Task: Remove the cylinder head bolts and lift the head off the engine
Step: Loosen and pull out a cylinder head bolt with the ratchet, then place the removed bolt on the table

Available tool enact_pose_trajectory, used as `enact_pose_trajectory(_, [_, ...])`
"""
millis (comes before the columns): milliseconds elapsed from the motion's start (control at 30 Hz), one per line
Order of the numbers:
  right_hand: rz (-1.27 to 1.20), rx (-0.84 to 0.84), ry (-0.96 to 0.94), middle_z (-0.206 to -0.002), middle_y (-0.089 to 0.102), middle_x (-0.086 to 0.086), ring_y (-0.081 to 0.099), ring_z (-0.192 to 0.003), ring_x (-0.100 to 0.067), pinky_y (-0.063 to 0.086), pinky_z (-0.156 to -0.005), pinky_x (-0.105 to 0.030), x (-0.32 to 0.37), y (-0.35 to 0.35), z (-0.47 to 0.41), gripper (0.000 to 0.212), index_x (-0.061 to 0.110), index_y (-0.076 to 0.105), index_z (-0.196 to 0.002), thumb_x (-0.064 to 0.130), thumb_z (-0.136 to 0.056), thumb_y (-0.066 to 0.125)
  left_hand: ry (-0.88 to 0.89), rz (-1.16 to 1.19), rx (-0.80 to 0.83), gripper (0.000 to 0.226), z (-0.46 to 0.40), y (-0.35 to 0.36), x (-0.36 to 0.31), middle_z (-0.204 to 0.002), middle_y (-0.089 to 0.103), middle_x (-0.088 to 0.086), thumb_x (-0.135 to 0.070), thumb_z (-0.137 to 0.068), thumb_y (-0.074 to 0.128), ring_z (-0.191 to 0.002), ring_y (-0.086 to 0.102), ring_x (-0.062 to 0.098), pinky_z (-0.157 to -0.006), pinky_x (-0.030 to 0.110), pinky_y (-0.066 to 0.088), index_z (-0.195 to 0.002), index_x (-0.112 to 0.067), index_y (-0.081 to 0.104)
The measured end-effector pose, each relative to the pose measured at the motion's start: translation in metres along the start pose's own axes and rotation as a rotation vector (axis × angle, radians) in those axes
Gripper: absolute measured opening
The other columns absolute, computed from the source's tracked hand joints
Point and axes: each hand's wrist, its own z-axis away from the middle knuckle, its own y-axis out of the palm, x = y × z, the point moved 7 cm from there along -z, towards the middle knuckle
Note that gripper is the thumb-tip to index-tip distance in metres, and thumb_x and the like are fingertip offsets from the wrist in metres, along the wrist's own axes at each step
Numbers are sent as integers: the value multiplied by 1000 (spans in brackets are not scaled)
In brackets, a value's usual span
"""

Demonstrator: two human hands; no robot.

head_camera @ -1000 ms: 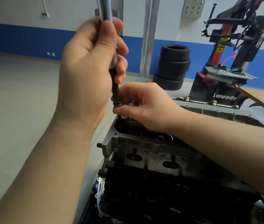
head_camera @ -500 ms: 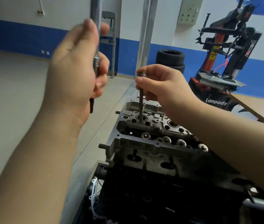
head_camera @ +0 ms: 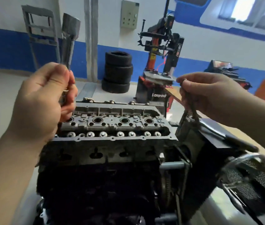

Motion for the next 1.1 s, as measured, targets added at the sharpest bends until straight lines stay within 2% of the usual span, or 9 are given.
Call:
enact_pose_trajectory(200, [94,-404,127,-78,67,-10,64,-66,-21,54,-61,-32,-58,-167,110,30,10,77,-109,20,-81,75,-113,94,204,48,-8,106,27,-64,49,-3,-76,-90,65,-39,40,10,-37,17,33,-88,-29,59])
enact_pose_trajectory(367, [234,-710,264,-86,68,-12,67,-72,-24,60,-60,-31,-87,-301,196,16,14,76,-114,14,-99,68,-174,-26,324,66,-5,197,51,-59,44,0,-91,-82,58,-35,36,11,-35,18,29,-83,-25,54])
enact_pose_trajectory(500, [538,-868,352,-92,72,-11,67,-72,-23,60,-60,-34,-110,-385,257,16,23,74,-115,18,-102,67,-285,-75,401,80,-5,270,86,-47,41,-6,-100,-54,71,-31,27,15,-38,36,1,-71,-23,56])
enact_pose_trajectory(567, [731,-872,439,-96,74,-4,68,-77,-21,61,-66,-38,-137,-416,280,19,30,72,-117,21,-101,68,-244,-130,441,79,-3,299,99,-44,41,-8,-95,-62,68,-32,26,13,-43,38,-2,-72,-18,56])
enact_pose_trajectory(667, [915,-805,578,-108,74,4,68,-89,-15,60,-80,-36,-188,-447,307,31,31,70,-127,20,-99,69,-198,-178,524,76,3,331,110,-44,39,-7,-71,-88,56,-32,25,14,-41,34,2,-96,4,58])
enact_pose_trajectory(733, [1008,-764,605,-111,73,7,65,-90,-9,56,-78,-27,-214,-456,318,40,33,67,-134,16,-98,67,-235,-188,594,86,6,343,119,-45,37,-3,-75,-90,61,-36,19,31,-38,32,2,-89,10,53])
enact_pose_trajectory(800, [1079,-736,580,-115,72,11,63,-92,-6,54,-82,-27,-230,-456,324,52,37,61,-141,12,-97,67,-281,-204,645,93,9,353,127,-44,37,0,-90,-73,66,-44,19,39,-36,35,0,-74,1,48])
enact_pose_trajectory(900, [1217,-672,486,-120,69,15,59,-99,-5,49,-86,-29,-240,-448,327,52,38,58,-142,15,-97,66,-247,-218,632,102,10,362,139,-46,39,-1,-99,-55,71,-49,24,42,-38,37,9,-78,-2,51])
enact_pose_trajectory(1100, [1371,-637,366,-118,71,5,61,-111,-20,52,-96,-38,-234,-439,320,36,26,69,-130,19,-94,69,-241,-248,672,76,0,354,179,-50,44,4,-87,-78,68,-42,29,40,-34,33,18,-88,-13,63])
